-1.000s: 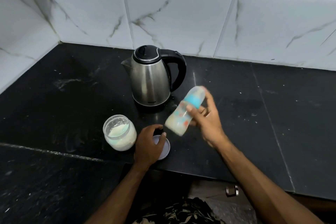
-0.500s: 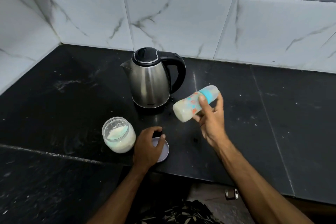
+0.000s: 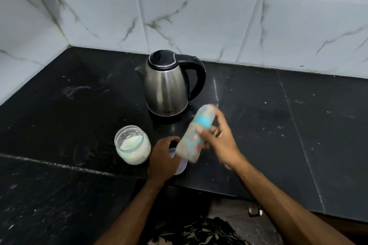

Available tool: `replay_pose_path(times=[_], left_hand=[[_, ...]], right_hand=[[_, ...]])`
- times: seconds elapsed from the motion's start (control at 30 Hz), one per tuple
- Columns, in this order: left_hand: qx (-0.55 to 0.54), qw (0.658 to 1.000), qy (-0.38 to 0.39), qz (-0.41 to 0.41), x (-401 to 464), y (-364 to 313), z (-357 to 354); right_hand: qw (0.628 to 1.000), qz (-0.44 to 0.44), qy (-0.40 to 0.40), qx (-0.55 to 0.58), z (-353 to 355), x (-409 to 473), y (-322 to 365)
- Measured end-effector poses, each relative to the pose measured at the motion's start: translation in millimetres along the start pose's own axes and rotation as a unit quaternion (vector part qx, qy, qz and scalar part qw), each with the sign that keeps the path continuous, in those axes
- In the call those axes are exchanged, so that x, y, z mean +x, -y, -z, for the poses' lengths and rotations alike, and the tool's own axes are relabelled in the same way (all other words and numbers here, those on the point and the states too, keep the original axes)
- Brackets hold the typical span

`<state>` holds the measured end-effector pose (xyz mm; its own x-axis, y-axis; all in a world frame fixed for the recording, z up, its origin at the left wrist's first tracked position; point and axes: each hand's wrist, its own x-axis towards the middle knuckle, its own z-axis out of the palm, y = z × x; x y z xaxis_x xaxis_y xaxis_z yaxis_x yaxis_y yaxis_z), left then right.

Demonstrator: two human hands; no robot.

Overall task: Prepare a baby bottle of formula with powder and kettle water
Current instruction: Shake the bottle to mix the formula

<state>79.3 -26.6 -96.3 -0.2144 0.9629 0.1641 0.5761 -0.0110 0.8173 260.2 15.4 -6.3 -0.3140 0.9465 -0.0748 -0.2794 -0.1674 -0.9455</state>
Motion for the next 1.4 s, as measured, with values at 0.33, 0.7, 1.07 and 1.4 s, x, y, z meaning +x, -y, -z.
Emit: replay_pose_path(times=[0.33, 0.7, 1.07, 1.4], left_hand=[[0.012, 0.999, -0.038, -0.008, -2.3, -2.7, -2.3], [0.004, 0.999, -0.049, -0.009, -3.4, -2.6, -3.4], [0.004, 0.999, -0.046, -0.013, -4.0, -5.1, -2.5], [0.002, 0.999, -0.043, -0.013, -4.2, -3.8, -1.5]], right_hand=[[0.996, 0.032, -0.063, 0.047, 2.3, 9.0, 14.1], [0.984, 0.057, -0.136, 0.102, 3.8, 13.6, 20.5], [0.977, 0.083, -0.173, 0.093, 7.7, 23.7, 26.5], [0.989, 0.064, -0.124, 0.054, 2.9, 18.6, 16.2]])
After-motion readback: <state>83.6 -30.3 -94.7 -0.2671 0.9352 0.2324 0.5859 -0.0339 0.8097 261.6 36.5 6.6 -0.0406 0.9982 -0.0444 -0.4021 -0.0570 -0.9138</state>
